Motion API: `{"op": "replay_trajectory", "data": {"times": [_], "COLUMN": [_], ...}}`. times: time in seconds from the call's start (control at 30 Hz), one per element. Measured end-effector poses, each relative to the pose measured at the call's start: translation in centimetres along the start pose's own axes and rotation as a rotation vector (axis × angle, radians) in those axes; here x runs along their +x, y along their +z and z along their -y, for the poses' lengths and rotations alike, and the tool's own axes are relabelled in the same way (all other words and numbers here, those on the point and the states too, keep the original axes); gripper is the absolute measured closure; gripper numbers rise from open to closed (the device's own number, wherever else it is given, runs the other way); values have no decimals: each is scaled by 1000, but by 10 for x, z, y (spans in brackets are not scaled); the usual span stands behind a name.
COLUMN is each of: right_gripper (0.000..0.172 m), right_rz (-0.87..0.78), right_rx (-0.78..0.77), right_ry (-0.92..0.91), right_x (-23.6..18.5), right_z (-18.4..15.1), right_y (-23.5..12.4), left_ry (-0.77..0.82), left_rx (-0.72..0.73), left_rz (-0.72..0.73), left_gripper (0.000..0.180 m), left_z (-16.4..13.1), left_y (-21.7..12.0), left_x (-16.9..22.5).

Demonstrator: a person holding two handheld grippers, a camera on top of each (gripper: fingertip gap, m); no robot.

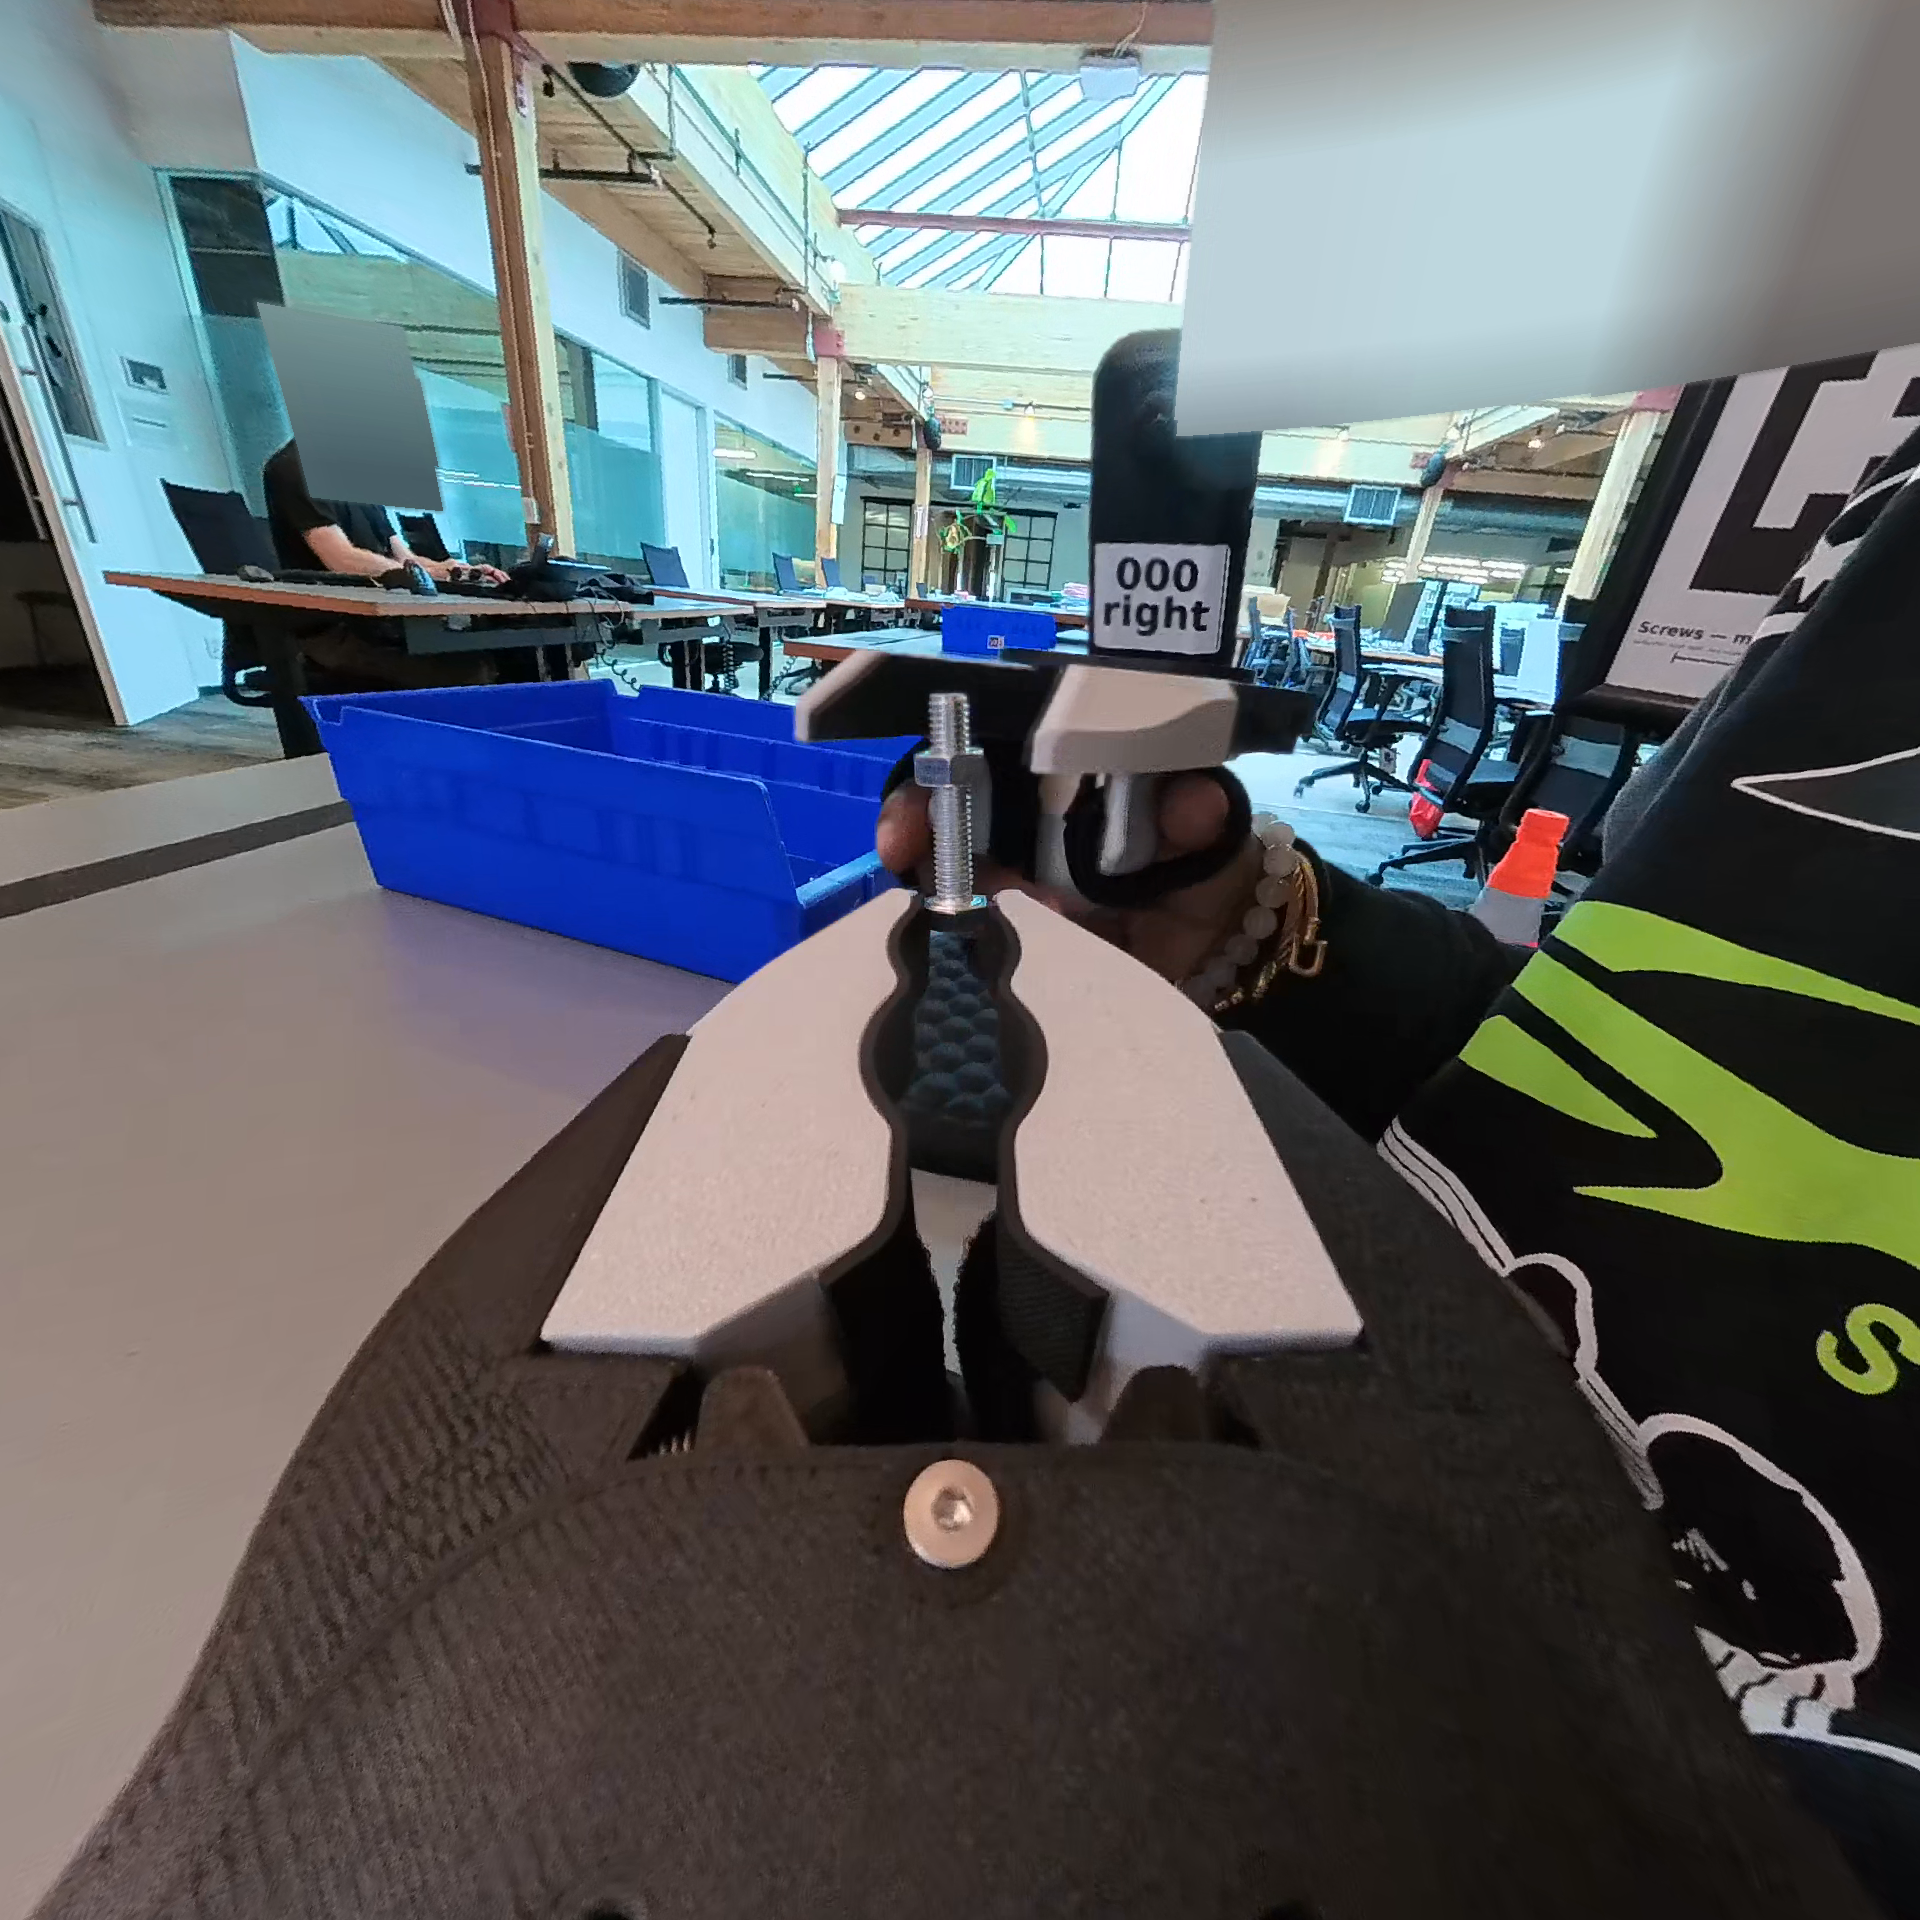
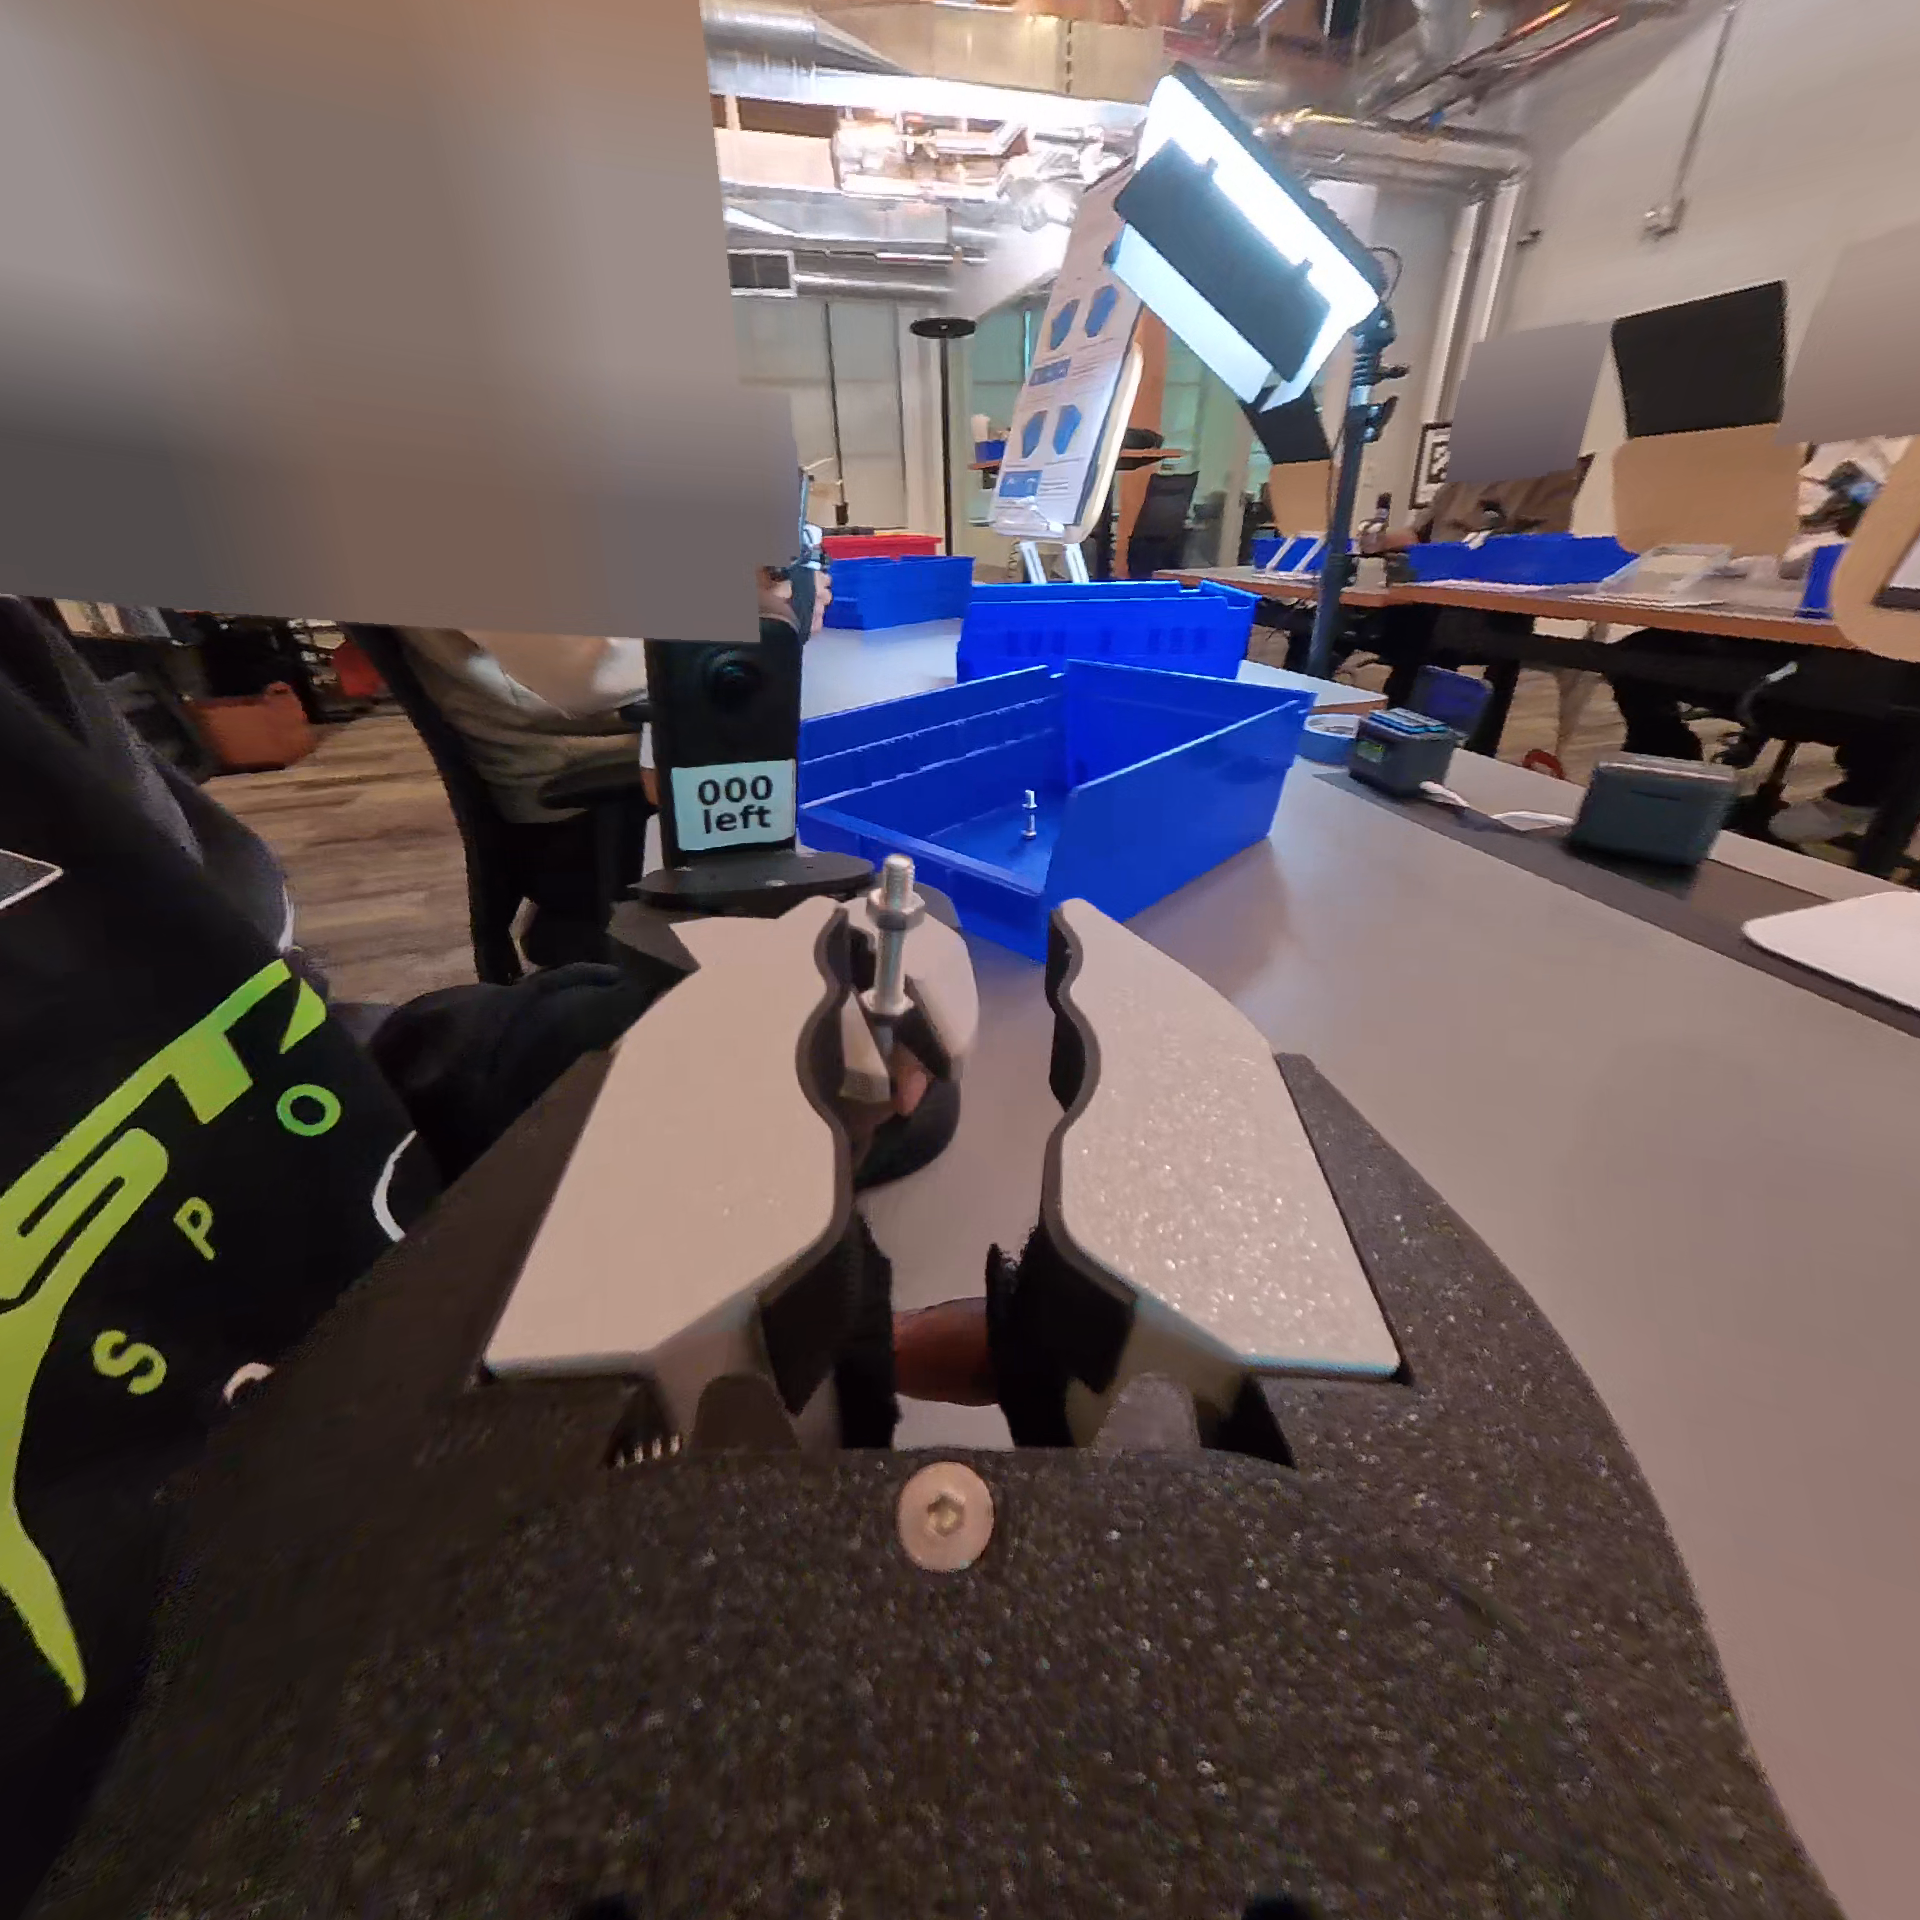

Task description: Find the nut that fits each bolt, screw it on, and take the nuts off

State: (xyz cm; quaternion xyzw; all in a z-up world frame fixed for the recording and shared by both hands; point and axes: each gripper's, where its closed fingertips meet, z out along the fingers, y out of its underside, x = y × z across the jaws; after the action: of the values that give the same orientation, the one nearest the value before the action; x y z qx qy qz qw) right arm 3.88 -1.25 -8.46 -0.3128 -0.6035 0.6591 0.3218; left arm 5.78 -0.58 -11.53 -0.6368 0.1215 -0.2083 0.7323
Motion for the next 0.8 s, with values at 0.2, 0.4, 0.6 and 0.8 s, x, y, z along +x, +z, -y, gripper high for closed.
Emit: {"op": "replay_trajectory", "data": {"times": [0.2,0.4,0.6,0.8], "right_gripper": [129,130,148,143], "right_rz": [24,-8,-99,-25], "right_rx": [-18,-34,16,31], "right_ry": [10,15,30,29], "right_x": [-4,5,25,11], "right_z": [-5,-10,-3,0], "right_y": [24,22,-11,-12], "left_ry": [-2,-6,-19,-13], "left_rx": [-15,-11,8,-12], "left_rz": [-1,-5,6,10], "left_gripper": [171,171,171,171], "left_z": [-3,-2,1,-3], "left_y": [1,1,-1,1], "left_x": [0,0,-3,-4]}}
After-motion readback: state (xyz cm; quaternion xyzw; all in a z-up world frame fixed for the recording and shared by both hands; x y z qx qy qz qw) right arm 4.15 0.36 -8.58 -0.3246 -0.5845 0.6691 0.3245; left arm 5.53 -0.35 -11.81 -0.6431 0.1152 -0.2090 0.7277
